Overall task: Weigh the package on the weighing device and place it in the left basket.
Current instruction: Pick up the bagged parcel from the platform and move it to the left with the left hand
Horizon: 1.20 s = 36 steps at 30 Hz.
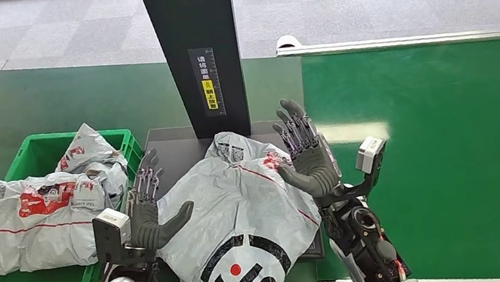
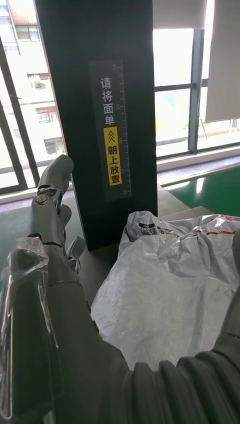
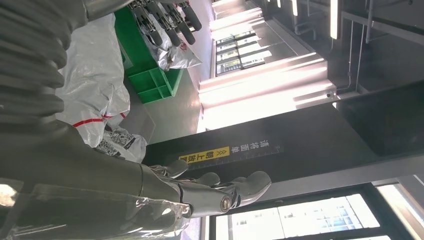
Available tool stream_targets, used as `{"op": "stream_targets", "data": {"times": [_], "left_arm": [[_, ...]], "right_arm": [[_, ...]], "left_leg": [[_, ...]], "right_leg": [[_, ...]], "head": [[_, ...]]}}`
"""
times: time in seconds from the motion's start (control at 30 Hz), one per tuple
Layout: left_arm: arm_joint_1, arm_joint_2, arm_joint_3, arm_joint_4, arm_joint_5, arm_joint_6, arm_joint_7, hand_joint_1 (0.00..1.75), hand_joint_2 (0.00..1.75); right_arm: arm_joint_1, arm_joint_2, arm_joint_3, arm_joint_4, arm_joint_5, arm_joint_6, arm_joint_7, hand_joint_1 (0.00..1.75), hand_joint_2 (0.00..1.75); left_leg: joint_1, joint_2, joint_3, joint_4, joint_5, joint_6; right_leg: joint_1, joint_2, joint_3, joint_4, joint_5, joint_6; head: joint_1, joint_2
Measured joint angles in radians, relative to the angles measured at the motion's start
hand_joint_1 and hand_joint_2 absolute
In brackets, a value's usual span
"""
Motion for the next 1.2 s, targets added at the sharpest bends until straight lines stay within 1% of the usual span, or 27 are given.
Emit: {"op": "stream_targets", "data": {"times": [0.27,0.3,0.33,0.37,0.4,0.43,0.47,0.5,0.53,0.57,0.63,0.73,1.03,1.07,1.17,1.2], "left_arm": [[-0.001,0.000,-0.001,0.000,-0.004,-0.005,0.005,0.00,1.75],[-0.009,0.002,-0.007,0.008,-0.027,-0.028,0.030,0.00,1.75],[-0.024,0.006,-0.022,0.027,-0.074,-0.067,0.075,0.00,1.75],[-0.043,0.009,-0.052,0.062,-0.156,-0.114,0.133,0.00,1.75],[-0.063,0.014,-0.098,0.112,-0.290,-0.154,0.193,0.00,1.75],[-0.077,0.017,-0.149,0.163,-0.447,-0.171,0.230,0.00,1.75],[-0.090,0.019,-0.197,0.206,-0.604,-0.170,0.246,0.00,1.75],[-0.102,0.020,-0.236,0.240,-0.741,-0.162,0.248,0.00,1.75],[-0.117,0.020,-0.262,0.263,-0.821,-0.156,0.243,0.00,1.75],[-0.134,0.020,-0.283,0.281,-0.852,-0.157,0.242,0.00,1.75],[-0.157,0.021,-0.312,0.308,-0.839,-0.160,0.242,0.00,1.75],[-0.173,0.026,-0.334,0.328,-0.809,-0.166,0.244,0.00,1.75],[-0.188,0.027,-0.346,0.340,-0.819,-0.187,0.247,0.00,1.75],[-0.188,0.027,-0.346,0.340,-0.821,-0.185,0.248,0.10,1.75],[-0.186,0.026,-0.344,0.339,-0.822,-0.175,0.240,1.16,1.75],[-0.185,0.027,-0.343,0.338,-0.820,-0.173,0.234,1.48,1.75]], "right_arm": [[0.002,0.000,-0.001,0.000,0.003,-0.006,-0.002,0.00,1.75],[0.012,-0.001,-0.008,-0.012,0.014,-0.032,-0.003,0.00,1.75],[0.038,-0.004,-0.023,-0.041,0.025,-0.081,0.001,0.00,1.75],[0.077,-0.008,-0.048,-0.087,0.036,-0.149,0.010,0.00,1.75],[0.125,-0.012,-0.088,-0.147,0.045,-0.224,0.025,0.00,1.75],[0.171,-0.017,-0.136,-0.205,0.050,-0.279,0.042,0.00,1.75],[0.208,-0.022,-0.184,-0.253,0.056,-0.308,0.055,0.00,1.75],[0.236,-0.025,-0.227,-0.292,0.066,-0.315,0.065,0.00,1.75],[0.257,-0.027,-0.259,-0.323,0.077,-0.308,0.070,0.00,1.75],[0.272,-0.027,-0.281,-0.347,0.088,-0.301,0.073,0.00,1.75],[0.289,-0.024,-0.308,-0.382,0.103,-0.296,0.077,0.00,1.75],[0.300,-0.021,-0.335,-0.412,0.111,-0.297,0.078,0.00,1.75],[0.319,-0.014,-0.367,-0.449,0.116,-0.300,0.078,0.00,1.75],[0.320,-0.013,-0.368,-0.452,0.116,-0.300,0.078,0.00,1.75],[0.323,-0.010,-0.372,-0.460,0.118,-0.300,0.078,0.00,1.75],[0.325,-0.009,-0.373,-0.463,0.118,-0.300,0.078,0.00,1.75]], "left_leg": [[0.000,0.000,0.001,0.000,0.000,0.000],[0.000,0.000,0.002,0.001,0.000,0.000],[0.000,-0.003,0.003,0.001,0.000,0.000],[-0.001,-0.009,0.004,0.001,-0.001,0.001],[-0.001,-0.014,0.004,0.001,-0.002,0.002],[-0.001,-0.018,0.004,0.000,-0.002,0.003],[-0.001,-0.019,0.004,0.000,-0.003,0.003],[-0.001,-0.017,0.004,0.000,-0.003,0.004],[-0.002,-0.016,0.005,0.000,-0.004,0.004],[-0.003,-0.015,0.006,0.000,-0.004,0.005],[-0.004,-0.015,0.009,0.000,-0.005,0.006],[-0.004,-0.015,0.011,0.000,-0.005,0.007],[-0.004,-0.015,0.016,0.000,-0.004,0.007],[-0.004,-0.015,0.016,0.000,-0.004,0.007],[-0.004,-0.015,0.016,0.000,-0.004,0.007],[-0.004,-0.015,0.016,0.000,-0.004,0.007]], "right_leg": [[0.000,0.000,-0.001,0.000,0.000,0.000],[0.000,0.000,-0.003,-0.001,-0.001,0.000],[0.000,-0.003,-0.004,-0.001,-0.002,0.002],[-0.001,-0.008,-0.003,-0.002,-0.005,0.003],[-0.001,-0.013,0.001,-0.002,-0.007,0.004],[-0.002,-0.017,0.006,-0.002,-0.008,0.005],[-0.002,-0.018,0.010,-0.002,-0.008,0.005],[-0.002,-0.017,0.012,-0.002,-0.007,0.004],[-0.003,-0.016,0.013,-0.002,-0.007,0.004],[-0.003,-0.016,0.014,-0.002,-0.007,0.005],[-0.004,-0.016,0.016,-0.003,-0.008,0.006],[-0.004,-0.016,0.019,-0.003,-0.009,0.006],[-0.004,-0.016,0.024,-0.003,-0.008,0.006],[-0.004,-0.016,0.024,-0.003,-0.008,0.006],[-0.004,-0.016,0.024,-0.003,-0.008,0.006],[-0.004,-0.016,0.024,-0.003,-0.008,0.006]], "head": [[0.000,0.000],[0.000,0.000],[0.000,0.000],[-0.001,0.000],[0.000,0.000],[0.000,0.000],[0.000,0.000],[0.000,0.000],[0.000,0.000],[0.000,0.000],[0.000,0.000],[0.000,0.000],[0.000,0.000],[0.000,0.000],[0.000,0.000],[0.000,0.000]]}}
